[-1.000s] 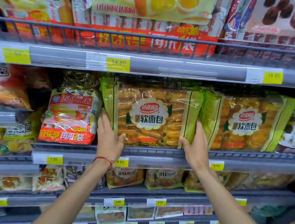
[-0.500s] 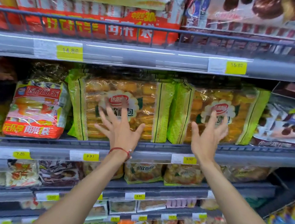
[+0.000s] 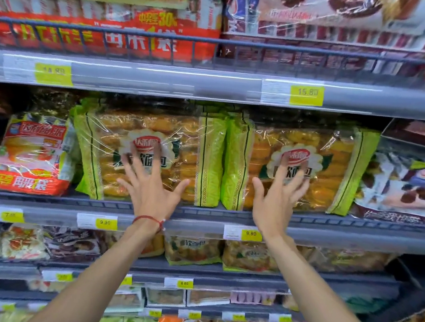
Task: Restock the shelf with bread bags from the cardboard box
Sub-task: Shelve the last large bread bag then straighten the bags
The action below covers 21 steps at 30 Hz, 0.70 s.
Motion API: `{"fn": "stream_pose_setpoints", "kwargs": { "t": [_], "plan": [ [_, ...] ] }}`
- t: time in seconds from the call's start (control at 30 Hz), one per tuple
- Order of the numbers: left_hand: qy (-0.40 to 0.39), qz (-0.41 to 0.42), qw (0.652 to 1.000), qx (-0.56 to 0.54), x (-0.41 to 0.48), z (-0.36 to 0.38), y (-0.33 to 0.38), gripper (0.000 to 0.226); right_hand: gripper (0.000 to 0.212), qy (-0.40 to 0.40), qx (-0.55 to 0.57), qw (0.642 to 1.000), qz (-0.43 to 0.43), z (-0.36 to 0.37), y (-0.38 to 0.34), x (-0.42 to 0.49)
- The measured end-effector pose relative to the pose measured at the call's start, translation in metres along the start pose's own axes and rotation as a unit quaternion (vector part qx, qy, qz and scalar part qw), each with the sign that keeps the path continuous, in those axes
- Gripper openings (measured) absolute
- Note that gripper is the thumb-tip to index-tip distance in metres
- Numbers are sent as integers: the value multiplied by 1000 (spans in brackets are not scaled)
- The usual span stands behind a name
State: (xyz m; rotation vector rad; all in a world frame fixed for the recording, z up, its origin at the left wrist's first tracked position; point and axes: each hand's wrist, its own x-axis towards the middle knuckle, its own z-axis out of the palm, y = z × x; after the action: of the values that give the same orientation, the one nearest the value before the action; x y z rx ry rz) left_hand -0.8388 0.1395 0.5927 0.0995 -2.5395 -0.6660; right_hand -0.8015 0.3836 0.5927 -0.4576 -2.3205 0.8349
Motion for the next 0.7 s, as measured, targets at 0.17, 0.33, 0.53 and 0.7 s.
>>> {"fn": "stream_pose_setpoints", "kwargs": {
  "t": [0.17,0.33,0.53,0.7],
  "plan": [
    [15,3,1000,-23,1,1,-1,109,82,11,-10,1000,-13,3,-1,-1],
    [-5,-17,1000,-7,-9,-3,7,103,74,-15,4,1000,-22,0,7,-7],
    [67,36,990,-118,-72,-5,30,66,52,-20,150,986,-73,-32,23,-46],
    [-14,98,980,-173,-140,7,33,34,26,-49,186,976,-106,-42,59,-92]
  ]
}}
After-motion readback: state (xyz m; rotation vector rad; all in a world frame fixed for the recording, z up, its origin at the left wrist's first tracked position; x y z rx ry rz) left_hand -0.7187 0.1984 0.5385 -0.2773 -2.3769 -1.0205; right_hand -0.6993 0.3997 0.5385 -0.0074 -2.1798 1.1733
